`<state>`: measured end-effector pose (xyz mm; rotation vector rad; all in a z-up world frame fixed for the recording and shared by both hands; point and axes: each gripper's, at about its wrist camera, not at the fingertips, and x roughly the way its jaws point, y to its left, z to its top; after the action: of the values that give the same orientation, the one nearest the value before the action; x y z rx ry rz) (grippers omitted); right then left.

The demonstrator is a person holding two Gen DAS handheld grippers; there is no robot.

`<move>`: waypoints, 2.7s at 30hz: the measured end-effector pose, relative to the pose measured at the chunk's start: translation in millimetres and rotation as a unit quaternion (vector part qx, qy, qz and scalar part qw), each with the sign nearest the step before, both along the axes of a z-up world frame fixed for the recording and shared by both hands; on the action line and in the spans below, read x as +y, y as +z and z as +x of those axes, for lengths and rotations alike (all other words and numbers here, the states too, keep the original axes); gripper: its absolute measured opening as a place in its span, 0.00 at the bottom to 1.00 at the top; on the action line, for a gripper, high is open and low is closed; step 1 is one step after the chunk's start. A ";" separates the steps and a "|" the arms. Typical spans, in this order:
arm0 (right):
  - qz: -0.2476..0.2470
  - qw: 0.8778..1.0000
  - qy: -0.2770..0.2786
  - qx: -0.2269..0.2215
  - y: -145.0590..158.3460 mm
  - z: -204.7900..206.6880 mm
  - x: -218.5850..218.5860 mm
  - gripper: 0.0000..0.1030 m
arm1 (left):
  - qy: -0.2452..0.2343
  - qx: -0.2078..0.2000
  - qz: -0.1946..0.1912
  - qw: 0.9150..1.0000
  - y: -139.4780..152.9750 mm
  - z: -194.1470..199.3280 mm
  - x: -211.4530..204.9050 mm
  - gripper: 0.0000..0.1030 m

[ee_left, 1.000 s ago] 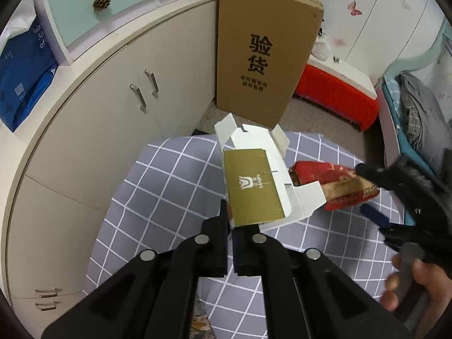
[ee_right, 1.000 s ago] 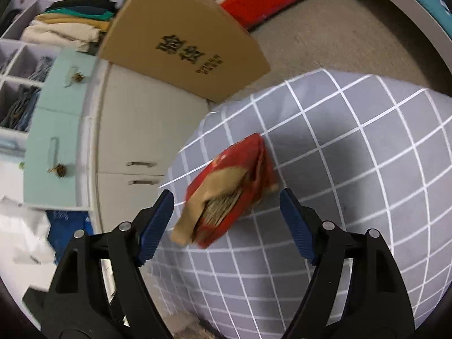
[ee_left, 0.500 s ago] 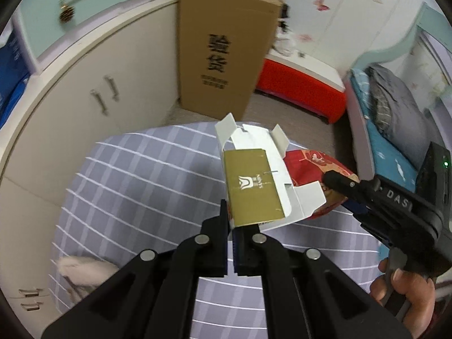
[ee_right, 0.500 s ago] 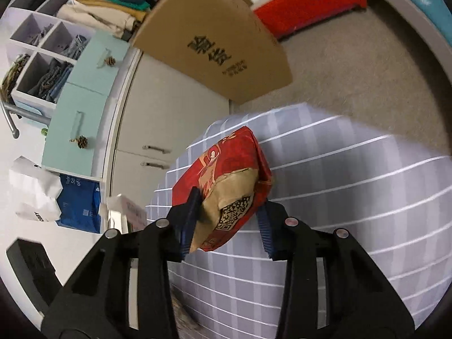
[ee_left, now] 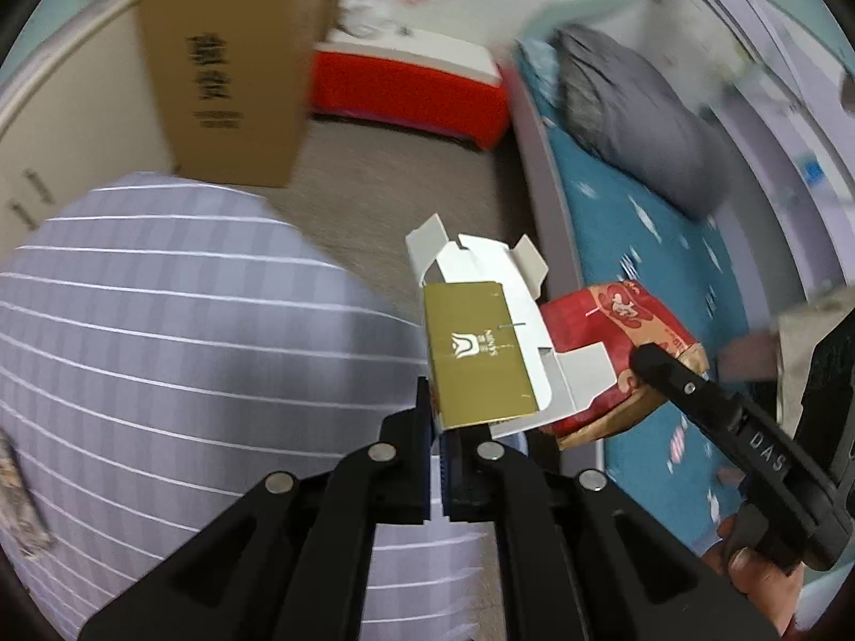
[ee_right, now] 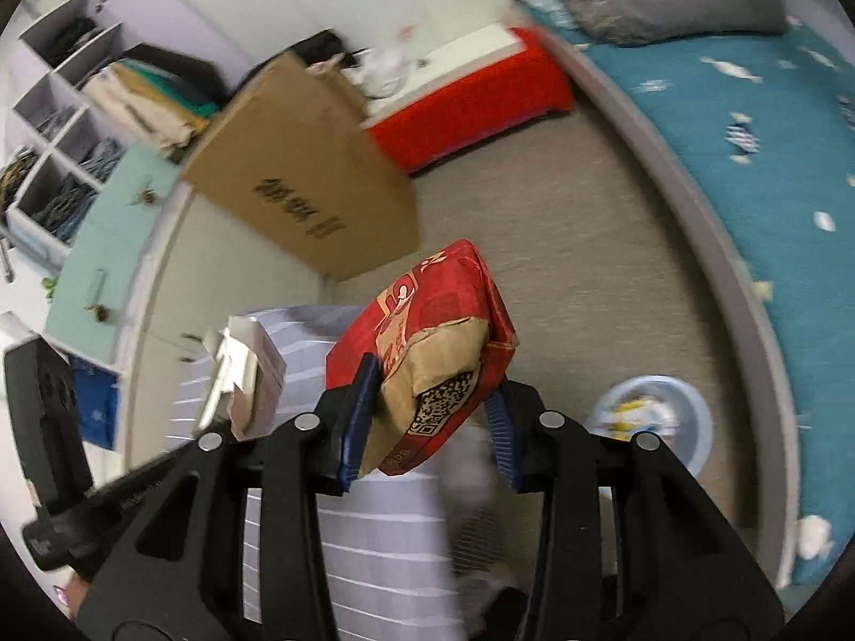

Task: Collect trash
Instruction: 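Carry carton and red bag over the bucket and open both tools, then move both open tools back over the table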

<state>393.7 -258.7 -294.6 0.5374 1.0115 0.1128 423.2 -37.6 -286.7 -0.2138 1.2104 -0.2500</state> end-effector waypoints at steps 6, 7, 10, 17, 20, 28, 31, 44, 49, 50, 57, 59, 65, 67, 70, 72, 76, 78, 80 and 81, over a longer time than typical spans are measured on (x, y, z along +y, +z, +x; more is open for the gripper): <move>-0.030 0.996 -0.051 0.060 -47.7 -49.7 -101.3 0.37 | -0.058 0.057 -0.023 0.996 -47.8 -17.3 -107.2 0.02; -0.031 0.996 -0.055 0.070 -56.6 -56.1 -110.9 0.37 | -0.067 0.075 -0.022 0.995 -62.4 -22.3 -124.5 0.02; -0.036 0.992 -0.063 0.108 -89.5 -76.5 -139.6 0.37 | -0.083 0.125 -0.020 0.989 -100.2 -34.2 -157.4 0.02; -0.034 0.984 -0.070 0.160 -138.0 -103.7 -176.0 0.38 | -0.107 0.192 0.009 0.976 -158.8 -46.7 -199.3 0.02; -0.035 0.983 -0.068 0.167 -146.8 -107.7 -182.3 0.38 | -0.114 0.203 0.013 0.972 -170.8 -41.6 -213.3 0.03; -0.035 0.980 -0.074 0.182 -156.7 -117.8 -196.9 0.38 | -0.103 0.241 0.030 0.965 -199.9 -27.6 -232.9 0.63; -0.034 0.978 -0.077 0.189 -161.2 -119.8 -199.9 0.38 | -0.096 0.246 0.028 0.964 -203.1 -30.0 -230.4 0.64; -0.027 0.981 -0.050 0.186 -164.5 -102.1 -180.3 0.39 | -0.086 0.242 0.037 0.966 -189.5 -37.3 -217.9 0.67; -0.025 0.983 -0.038 0.179 -159.8 -91.0 -167.4 0.40 | -0.073 0.230 0.033 0.970 -176.0 -37.5 -204.2 0.68; -0.024 0.983 -0.037 0.177 -158.7 -89.2 -165.4 0.41 | -0.071 0.226 0.032 0.971 -172.7 -37.6 -201.5 0.68; -0.013 0.984 -0.029 0.176 -157.3 -75.7 -155.6 0.55 | -0.047 0.204 0.023 0.978 -150.8 -38.8 -180.6 0.71; -0.013 0.984 -0.029 0.173 -154.0 -75.1 -154.3 0.55 | -0.040 0.199 0.019 0.979 -145.1 -40.7 -173.8 0.71; -0.017 0.985 -0.021 0.170 -137.6 -80.4 -141.8 0.55 | -0.025 0.186 0.012 0.982 -126.3 -50.8 -152.7 0.71; -0.018 0.986 -0.021 0.166 -127.8 -83.7 -136.1 0.55 | -0.025 0.180 0.008 0.983 -118.1 -54.6 -146.1 0.71; -0.019 0.988 -0.020 0.153 -107.2 -86.8 -125.1 0.55 | -0.027 0.169 0.000 0.985 -102.0 -59.4 -133.1 0.71; -0.026 0.990 -0.020 0.135 -86.6 -87.7 -113.5 0.55 | -0.029 0.151 -0.018 0.988 -85.3 -62.4 -120.5 0.71; -0.032 0.996 -0.012 0.086 -42.1 -86.2 -76.7 0.56 | -0.033 0.081 -0.064 0.994 -37.5 -72.5 -79.7 0.71; -0.033 0.998 -0.002 0.059 -19.0 -84.4 -46.5 0.56 | -0.019 0.051 -0.079 0.995 -17.6 -76.7 -46.7 0.71; -0.032 0.999 0.013 0.033 1.5 -82.2 -9.7 0.56 | 0.004 0.026 -0.087 0.996 -1.3 -81.0 -6.2 0.71; -0.030 0.999 0.025 0.023 9.6 -80.0 11.2 0.56 | 0.021 0.012 -0.086 0.996 6.8 -84.7 23.8 0.71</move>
<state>313.7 -247.4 -285.0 0.4612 1.0696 0.1145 338.5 -13.8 -279.9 -0.3925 1.2068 -0.3152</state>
